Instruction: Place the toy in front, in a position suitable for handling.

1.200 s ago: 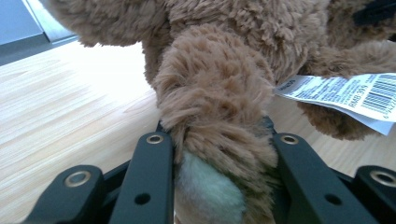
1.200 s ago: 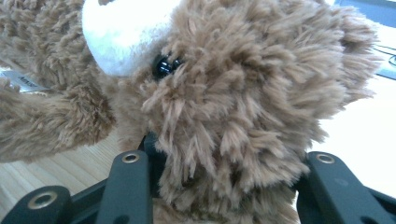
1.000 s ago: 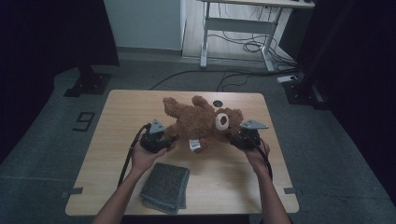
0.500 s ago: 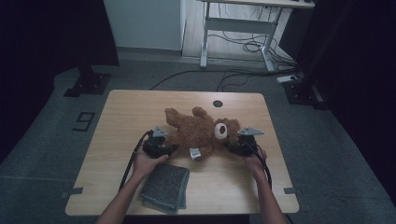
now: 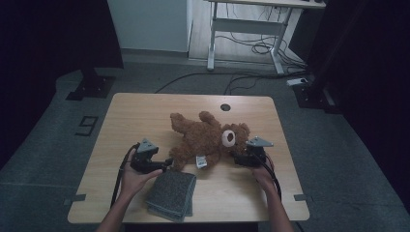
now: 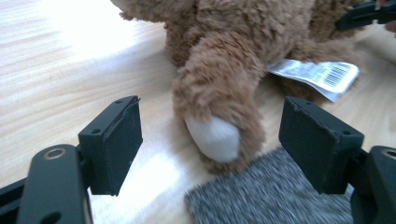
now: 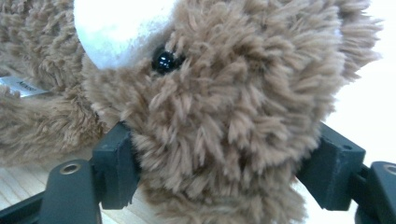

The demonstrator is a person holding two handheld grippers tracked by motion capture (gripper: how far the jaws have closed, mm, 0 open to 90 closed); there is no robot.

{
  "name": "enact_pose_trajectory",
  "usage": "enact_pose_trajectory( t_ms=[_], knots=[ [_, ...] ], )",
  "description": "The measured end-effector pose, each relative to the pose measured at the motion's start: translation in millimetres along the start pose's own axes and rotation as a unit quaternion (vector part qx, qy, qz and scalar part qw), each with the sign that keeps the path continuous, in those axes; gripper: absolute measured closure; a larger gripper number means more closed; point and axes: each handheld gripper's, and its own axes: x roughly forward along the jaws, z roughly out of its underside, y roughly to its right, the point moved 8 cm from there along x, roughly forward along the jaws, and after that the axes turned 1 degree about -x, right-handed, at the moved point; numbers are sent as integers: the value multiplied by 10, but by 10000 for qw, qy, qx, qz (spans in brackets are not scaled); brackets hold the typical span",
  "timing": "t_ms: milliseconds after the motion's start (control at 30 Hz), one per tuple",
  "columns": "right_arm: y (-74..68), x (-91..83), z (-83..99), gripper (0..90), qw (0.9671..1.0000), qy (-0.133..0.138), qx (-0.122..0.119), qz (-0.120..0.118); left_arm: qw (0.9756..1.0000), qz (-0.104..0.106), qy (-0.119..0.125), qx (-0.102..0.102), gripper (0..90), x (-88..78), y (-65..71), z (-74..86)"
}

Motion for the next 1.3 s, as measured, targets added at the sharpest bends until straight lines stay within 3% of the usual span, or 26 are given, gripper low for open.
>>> enact_pose_trajectory(
  t_ms=[200,233,433,667,700,833,1000,1100,1200,1300],
  knots=[
    [-41,-43,23,190,9997,143,190,111,9999,121,-73,-5,214,-77,70,137],
    [-49,-80,25,179,9991,229,325,124,9998,115,-131,20,216,-80,83,181],
    [-70,-244,23,175,9966,547,611,72,9992,173,-372,-4,215,-39,106,389],
    [-119,-351,103,180,9955,683,657,-7,9971,261,-708,54,189,70,199,589],
    [-133,-350,151,182,9958,645,645,-34,9962,234,-835,98,184,116,216,643],
    [-132,-336,226,183,9968,540,596,-8,9951,153,-975,107,182,180,192,719],
    [-124,-339,268,184,9973,500,543,31,9954,175,-939,113,203,197,177,746],
    [-124,-355,266,186,9971,529,548,43,9957,147,-881,264,278,186,191,757],
    [-119,-365,271,188,9968,548,571,74,9951,389,-837,359,480,171,261,764],
    [-124,-368,291,190,9969,530,584,83,9941,592,-856,306,658,157,295,775]
  ],
)
